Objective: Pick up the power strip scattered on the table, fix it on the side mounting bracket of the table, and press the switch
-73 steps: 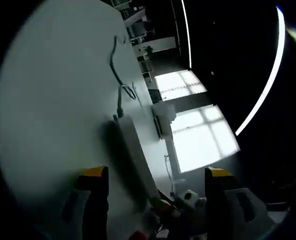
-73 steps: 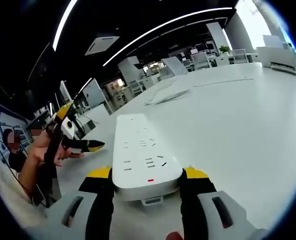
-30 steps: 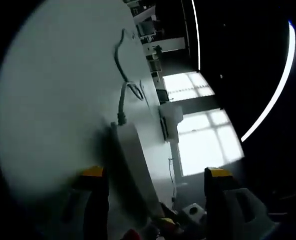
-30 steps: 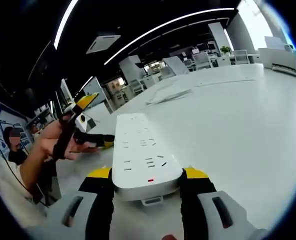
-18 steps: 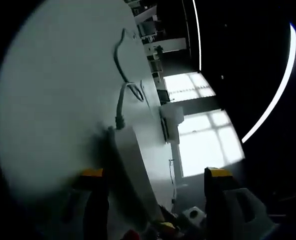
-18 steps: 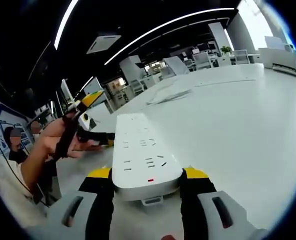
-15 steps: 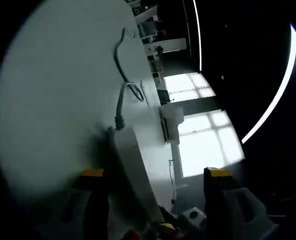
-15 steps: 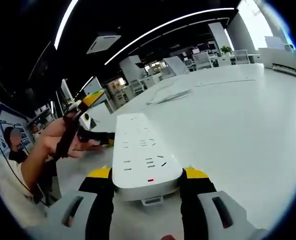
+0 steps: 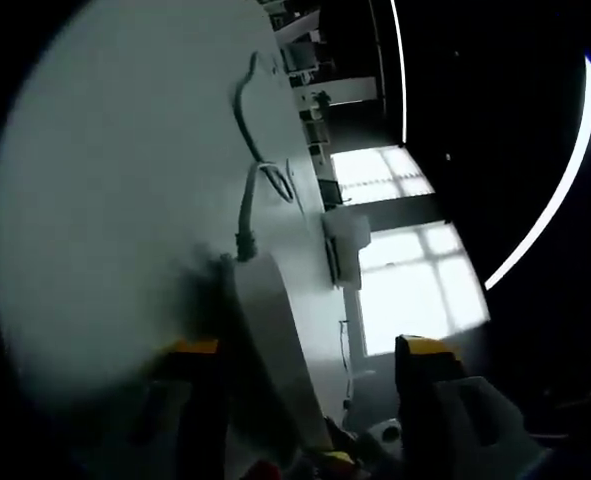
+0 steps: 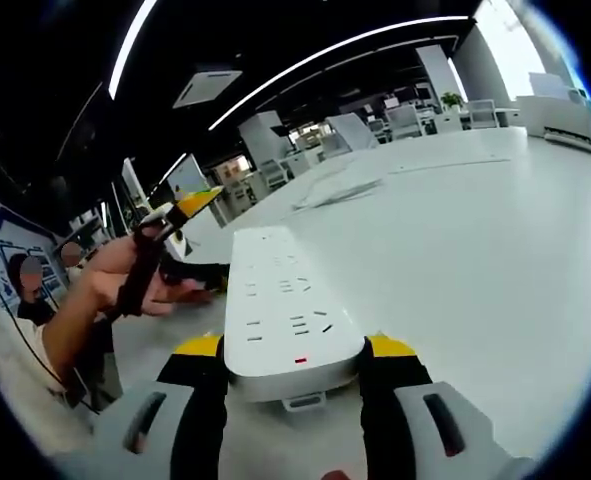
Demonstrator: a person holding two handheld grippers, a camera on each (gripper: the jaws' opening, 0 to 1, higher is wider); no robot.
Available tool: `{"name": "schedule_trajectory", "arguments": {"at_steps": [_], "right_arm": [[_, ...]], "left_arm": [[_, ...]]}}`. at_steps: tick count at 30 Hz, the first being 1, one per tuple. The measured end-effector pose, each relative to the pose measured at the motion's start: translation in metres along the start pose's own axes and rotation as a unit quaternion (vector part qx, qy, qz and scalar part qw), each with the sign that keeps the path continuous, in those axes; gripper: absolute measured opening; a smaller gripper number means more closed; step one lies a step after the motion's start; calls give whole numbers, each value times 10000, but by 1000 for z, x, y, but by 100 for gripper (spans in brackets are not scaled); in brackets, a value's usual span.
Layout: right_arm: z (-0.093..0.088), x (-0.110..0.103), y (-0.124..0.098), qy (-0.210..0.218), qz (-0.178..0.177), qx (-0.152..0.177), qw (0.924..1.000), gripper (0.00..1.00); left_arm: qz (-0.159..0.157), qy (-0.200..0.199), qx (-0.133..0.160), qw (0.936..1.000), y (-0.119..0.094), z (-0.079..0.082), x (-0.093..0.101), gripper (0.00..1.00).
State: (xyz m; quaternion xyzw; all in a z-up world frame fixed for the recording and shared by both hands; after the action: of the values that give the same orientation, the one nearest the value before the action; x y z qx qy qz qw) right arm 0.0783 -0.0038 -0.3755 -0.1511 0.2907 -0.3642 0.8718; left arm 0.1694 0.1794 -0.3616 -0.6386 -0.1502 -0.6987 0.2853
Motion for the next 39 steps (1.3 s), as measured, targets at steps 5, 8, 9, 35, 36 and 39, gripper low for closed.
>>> {"name": "schedule_trajectory", "arguments": {"at_steps": [5,8,9,35,36,39], "right_arm": [[0,-1,0,-45,-25,-13,10000,48],[-1,-1,1,-77,-40,-20,10000,48],[-1,-1,1,-81,-41,-22,10000,48],[-1,-2,1,-171,-78,-41,9998,48],[-1,-2,1,-172,-80,-43,9998,48],[-1,-2,1,-184,-89,-44,9998,48]], "left_arm": [[0,-9,14,10000,0,0,1,67],[47,22,42,10000,0,-1,-1,62],[51,23,40,10000,0,-1,-1,60],[184,-155,335,9992,5,7,-10,46],[189,-156,350,9991,5,7,-11,46],[199,-149,387,9989,5,7,-12,45]]}}
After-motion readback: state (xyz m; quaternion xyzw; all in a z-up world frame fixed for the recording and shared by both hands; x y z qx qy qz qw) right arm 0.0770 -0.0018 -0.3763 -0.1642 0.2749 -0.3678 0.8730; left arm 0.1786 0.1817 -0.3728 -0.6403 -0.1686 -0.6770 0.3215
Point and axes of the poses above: the point that each gripper's makers call its tool centre point, and the gripper's own axes: y roughly forward along the fingers, x roughly to its right, z roughly out of its top, the point moved 5 cm from there along -y, roughly backward along the fingers, and after that the axes turned 5 degrees about -x, right-handed, at the moved point
